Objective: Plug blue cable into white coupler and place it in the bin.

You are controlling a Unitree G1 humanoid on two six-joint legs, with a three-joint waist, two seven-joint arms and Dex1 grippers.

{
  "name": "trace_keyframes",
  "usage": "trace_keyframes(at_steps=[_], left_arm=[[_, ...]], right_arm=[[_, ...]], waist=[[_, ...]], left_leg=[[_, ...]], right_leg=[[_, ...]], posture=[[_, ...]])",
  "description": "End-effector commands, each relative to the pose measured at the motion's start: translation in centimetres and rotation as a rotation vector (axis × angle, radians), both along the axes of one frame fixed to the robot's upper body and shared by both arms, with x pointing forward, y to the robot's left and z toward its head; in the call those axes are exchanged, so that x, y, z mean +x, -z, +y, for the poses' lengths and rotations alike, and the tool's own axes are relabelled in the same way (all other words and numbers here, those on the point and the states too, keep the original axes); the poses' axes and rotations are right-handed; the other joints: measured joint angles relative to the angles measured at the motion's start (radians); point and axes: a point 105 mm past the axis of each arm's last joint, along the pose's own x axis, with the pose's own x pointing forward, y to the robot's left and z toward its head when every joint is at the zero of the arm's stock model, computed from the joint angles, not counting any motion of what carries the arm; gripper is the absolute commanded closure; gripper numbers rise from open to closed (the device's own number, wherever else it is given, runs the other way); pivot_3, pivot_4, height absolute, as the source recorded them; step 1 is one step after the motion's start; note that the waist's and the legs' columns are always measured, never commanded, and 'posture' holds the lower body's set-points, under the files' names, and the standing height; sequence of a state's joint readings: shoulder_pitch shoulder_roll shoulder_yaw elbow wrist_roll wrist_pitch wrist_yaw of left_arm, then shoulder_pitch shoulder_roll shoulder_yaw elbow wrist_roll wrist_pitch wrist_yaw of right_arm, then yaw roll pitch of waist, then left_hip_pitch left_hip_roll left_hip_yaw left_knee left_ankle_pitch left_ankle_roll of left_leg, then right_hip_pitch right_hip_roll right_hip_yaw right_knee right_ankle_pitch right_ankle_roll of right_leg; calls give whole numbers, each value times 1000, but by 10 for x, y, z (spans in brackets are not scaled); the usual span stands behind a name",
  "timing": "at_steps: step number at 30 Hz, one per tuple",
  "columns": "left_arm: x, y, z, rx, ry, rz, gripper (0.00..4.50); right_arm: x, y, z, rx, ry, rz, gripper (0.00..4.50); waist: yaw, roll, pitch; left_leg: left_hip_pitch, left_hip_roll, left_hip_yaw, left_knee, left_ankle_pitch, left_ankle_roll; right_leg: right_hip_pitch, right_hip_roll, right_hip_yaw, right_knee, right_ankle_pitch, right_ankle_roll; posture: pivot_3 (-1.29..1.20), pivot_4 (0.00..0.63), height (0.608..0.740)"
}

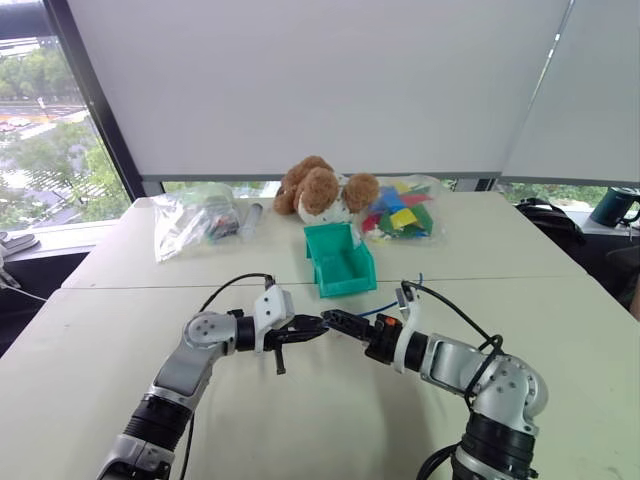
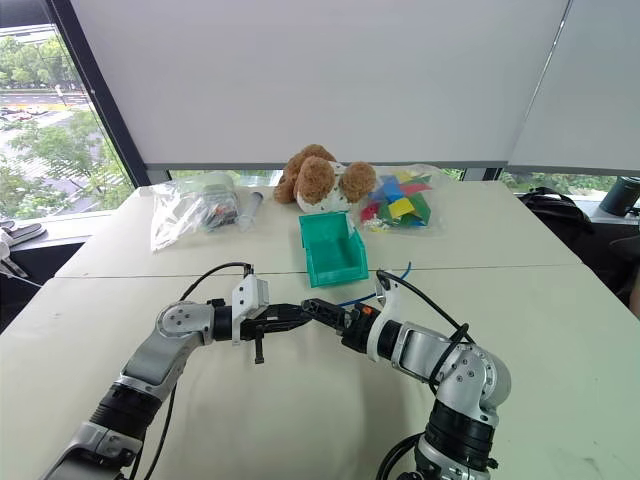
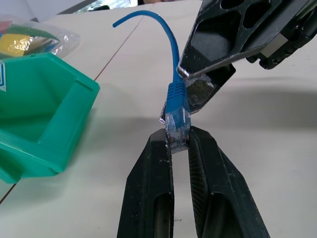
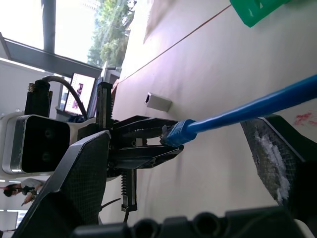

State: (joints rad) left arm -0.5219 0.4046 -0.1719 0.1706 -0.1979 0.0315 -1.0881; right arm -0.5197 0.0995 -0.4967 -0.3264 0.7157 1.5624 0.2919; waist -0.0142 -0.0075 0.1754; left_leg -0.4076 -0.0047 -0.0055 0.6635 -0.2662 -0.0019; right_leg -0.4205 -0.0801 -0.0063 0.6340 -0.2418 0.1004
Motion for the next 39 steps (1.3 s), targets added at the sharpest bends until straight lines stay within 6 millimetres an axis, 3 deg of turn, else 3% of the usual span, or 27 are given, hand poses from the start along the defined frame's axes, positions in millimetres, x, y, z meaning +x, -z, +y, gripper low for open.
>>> trace_keyframes(at_steps=[1, 6, 7, 17, 18, 25, 26, 31, 34, 39], left_arm=[[-4, -9, -3, -14, 17, -46, 4500], [-4, -11, -4, -12, 17, -55, 4500], [-4, -11, -4, -11, 17, -56, 4500], [-3, -12, -2, 8, -7, -93, 4500], [-1, -12, -2, 7, -14, -95, 3560], [0, -18, 13, 2, -70, -98, 236], [-2, -20, 22, -4, -92, -75, 83], [-3, -41, 69, -101, -295, -15, 83], [1, -50, 101, -126, -465, -18, 83], [3, -44, 137, -139, -696, -8, 83]], right_arm=[[2, -14, 7, 29, -18, -53, 1812], [1, -15, 14, 40, -34, -55, 4374], [1, -16, 14, 41, -34, -55, 4452], [1, -18, 16, 37, -38, -57, 4452], [0, -18, 17, 36, -38, -57, 4500], [3, -26, 17, 32, -35, -75, 4500], [4, -31, 16, 22, -34, -101, 4500], [3, -58, 11, -163, -87, -325, 4500], [-3, -59, 15, -342, -178, -474, 4500], [1, -61, 20, -377, -233, -556, 4500]], waist=[[0, 0, 0], [0, 0, 0], [0, 0, 0], [0, 0, 0], [0, 0, 0], [-1, 0, 0], [-1, 0, 0], [-6, 1, 1], [-5, 1, 1], [-4, 1, 1]], left_leg=[[0, 0, 0, 0, 0, 0], [0, 0, 0, 0, 0, 0], [0, 0, 0, 0, 0, 0], [0, 0, 0, 0, 0, 0], [0, 0, 0, 0, 0, 0], [0, 0, 0, 0, 0, 0], [0, 0, 0, 0, 0, 0], [-1, 1, 1, -1, 0, 0], [-1, 1, 1, -1, 0, 0], [-1, 1, 1, -1, 0, 0]], right_leg=[[0, 0, 0, 0, 0, 0], [0, 0, 0, 0, 0, 0], [0, 0, 0, 0, 0, 0], [-1, 0, 0, 0, 0, 0], [-1, 0, 0, 0, 0, 0], [-1, 0, 0, 0, 0, 0], [-1, 0, 0, 0, 0, 0], [-3, 0, 1, 0, 0, 0], [-3, 0, 1, 0, 0, 0], [-3, 0, 1, -1, 0, 0]], posture=[[0, 150, 740], [0, 150, 740], [0, 150, 740], [0, 150, 740], [0, 150, 740], [0, 150, 740], [0, 150, 740], [0, 150, 740], [0, 150, 740], [0, 150, 740]])
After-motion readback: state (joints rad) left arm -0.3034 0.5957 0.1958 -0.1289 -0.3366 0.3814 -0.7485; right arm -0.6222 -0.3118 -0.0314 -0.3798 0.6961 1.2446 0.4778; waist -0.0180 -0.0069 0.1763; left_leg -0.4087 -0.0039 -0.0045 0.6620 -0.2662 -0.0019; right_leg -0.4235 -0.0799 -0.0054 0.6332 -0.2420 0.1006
